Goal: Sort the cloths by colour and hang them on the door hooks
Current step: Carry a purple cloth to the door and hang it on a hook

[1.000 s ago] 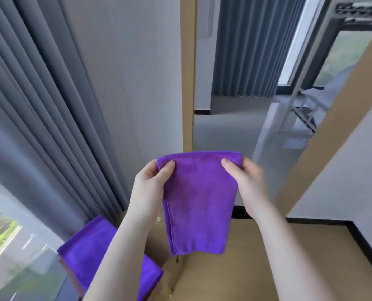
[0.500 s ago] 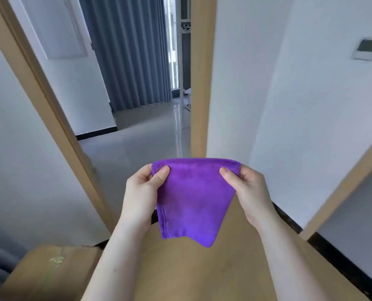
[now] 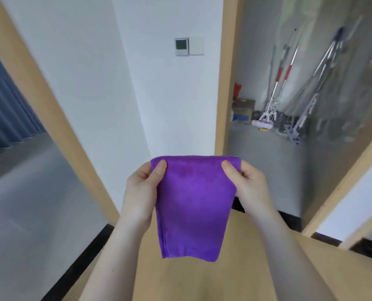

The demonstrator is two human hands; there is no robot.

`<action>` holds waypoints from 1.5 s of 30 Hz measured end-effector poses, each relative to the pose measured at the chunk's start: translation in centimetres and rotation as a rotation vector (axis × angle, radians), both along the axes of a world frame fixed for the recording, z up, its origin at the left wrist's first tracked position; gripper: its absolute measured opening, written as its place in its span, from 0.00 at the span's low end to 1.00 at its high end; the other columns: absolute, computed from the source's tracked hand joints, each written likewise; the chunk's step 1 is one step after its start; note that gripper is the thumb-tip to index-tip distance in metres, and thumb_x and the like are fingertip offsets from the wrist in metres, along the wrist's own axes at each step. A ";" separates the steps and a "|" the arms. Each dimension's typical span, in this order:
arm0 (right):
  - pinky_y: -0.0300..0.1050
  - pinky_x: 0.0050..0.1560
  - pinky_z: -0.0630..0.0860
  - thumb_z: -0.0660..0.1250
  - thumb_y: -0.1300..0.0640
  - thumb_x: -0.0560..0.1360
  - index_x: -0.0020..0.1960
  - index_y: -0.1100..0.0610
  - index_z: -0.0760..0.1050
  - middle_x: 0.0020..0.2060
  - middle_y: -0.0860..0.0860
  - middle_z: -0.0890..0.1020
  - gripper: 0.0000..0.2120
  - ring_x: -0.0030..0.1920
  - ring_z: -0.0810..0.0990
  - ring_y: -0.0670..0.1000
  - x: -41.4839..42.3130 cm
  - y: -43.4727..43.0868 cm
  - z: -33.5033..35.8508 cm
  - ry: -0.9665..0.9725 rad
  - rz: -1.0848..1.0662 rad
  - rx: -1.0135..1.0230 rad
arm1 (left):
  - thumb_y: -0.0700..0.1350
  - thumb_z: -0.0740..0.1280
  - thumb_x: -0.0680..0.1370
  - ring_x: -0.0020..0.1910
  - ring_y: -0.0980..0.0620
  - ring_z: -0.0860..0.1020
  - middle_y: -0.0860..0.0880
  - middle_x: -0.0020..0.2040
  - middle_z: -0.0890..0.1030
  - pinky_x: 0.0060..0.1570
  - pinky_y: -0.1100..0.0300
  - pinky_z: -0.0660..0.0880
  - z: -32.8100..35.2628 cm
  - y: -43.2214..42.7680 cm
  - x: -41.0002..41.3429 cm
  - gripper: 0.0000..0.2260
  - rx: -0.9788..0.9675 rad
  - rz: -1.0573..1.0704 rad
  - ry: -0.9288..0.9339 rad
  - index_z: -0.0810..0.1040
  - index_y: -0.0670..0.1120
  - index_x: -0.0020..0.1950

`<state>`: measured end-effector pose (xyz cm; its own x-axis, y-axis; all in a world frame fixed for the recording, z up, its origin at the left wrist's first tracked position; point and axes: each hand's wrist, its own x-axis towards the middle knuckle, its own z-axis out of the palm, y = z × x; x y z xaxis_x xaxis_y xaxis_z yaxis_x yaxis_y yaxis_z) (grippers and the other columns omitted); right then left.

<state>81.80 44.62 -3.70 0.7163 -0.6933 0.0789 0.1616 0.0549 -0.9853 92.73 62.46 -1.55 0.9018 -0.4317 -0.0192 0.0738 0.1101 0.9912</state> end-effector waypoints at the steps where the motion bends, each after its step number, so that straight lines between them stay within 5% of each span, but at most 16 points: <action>1: 0.39 0.36 0.78 0.69 0.56 0.81 0.46 0.54 0.85 0.36 0.47 0.85 0.07 0.36 0.81 0.44 -1.3 -1.4 -0.1 0.010 -0.058 -0.003 | 0.48 0.67 0.83 0.42 0.53 0.83 0.48 0.46 0.86 0.37 0.62 0.76 -0.1 -2.0 -0.1 0.09 0.009 -0.058 -0.012 0.85 0.45 0.51; 14: 0.50 0.45 0.77 0.69 0.52 0.80 0.47 0.58 0.85 0.41 0.58 0.85 0.11 0.42 0.82 0.52 -15.7 -11.8 2.2 0.065 -0.727 -0.081 | 0.44 0.70 0.80 0.51 0.44 0.85 0.45 0.49 0.87 0.55 0.47 0.78 1.6 -24.2 -4.7 0.05 -0.063 -0.699 -0.136 0.87 0.48 0.51; 21: 0.39 0.34 0.77 0.68 0.53 0.81 0.47 0.58 0.85 0.38 0.52 0.86 0.11 0.37 0.83 0.46 -25.1 -14.2 3.8 0.063 -0.999 -0.109 | 0.41 0.68 0.82 0.51 0.45 0.85 0.44 0.50 0.87 0.55 0.49 0.79 2.4 -32.8 -13.5 0.07 -0.115 -0.996 -0.108 0.85 0.44 0.54; 26: 0.40 0.41 0.79 0.69 0.55 0.81 0.45 0.60 0.85 0.40 0.54 0.86 0.11 0.41 0.82 0.47 -32.3 -16.1 3.5 0.004 -1.130 -0.098 | 0.40 0.67 0.82 0.47 0.50 0.85 0.46 0.49 0.87 0.45 0.58 0.79 2.4 -37.5 -21.3 0.06 -0.144 -1.127 -0.109 0.85 0.44 0.53; 31: 0.37 0.40 0.79 0.69 0.56 0.81 0.46 0.60 0.85 0.40 0.51 0.87 0.10 0.40 0.84 0.46 -40.9 -18.8 3.7 0.002 -1.203 -0.122 | 0.44 0.66 0.83 0.53 0.48 0.85 0.49 0.51 0.87 0.53 0.53 0.79 2.1 -42.0 -30.1 0.09 -0.158 -1.188 -0.182 0.86 0.52 0.51; 39: 0.36 0.39 0.79 0.68 0.57 0.81 0.49 0.61 0.85 0.41 0.52 0.87 0.10 0.40 0.84 0.45 -52.8 -22.8 4.9 -0.002 -1.273 -0.136 | 0.50 0.67 0.83 0.53 0.49 0.85 0.49 0.51 0.87 0.54 0.50 0.79 2.8 -48.5 -42.9 0.08 -0.155 -1.225 -0.128 0.86 0.51 0.52; 45: 0.37 0.40 0.80 0.68 0.57 0.81 0.48 0.60 0.85 0.43 0.56 0.87 0.09 0.41 0.84 0.46 -59.1 -25.5 4.4 -0.008 -1.365 -0.099 | 0.45 0.67 0.82 0.53 0.45 0.84 0.41 0.55 0.86 0.54 0.50 0.77 2.7 -52.6 -50.0 0.08 -0.156 -1.336 0.007 0.86 0.46 0.51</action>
<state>22.66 19.17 0.72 -0.5263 -0.8331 0.1701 0.0354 -0.2213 -0.9746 42.72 9.87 1.13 -0.2083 -0.9721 0.1078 0.2180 0.0613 0.9740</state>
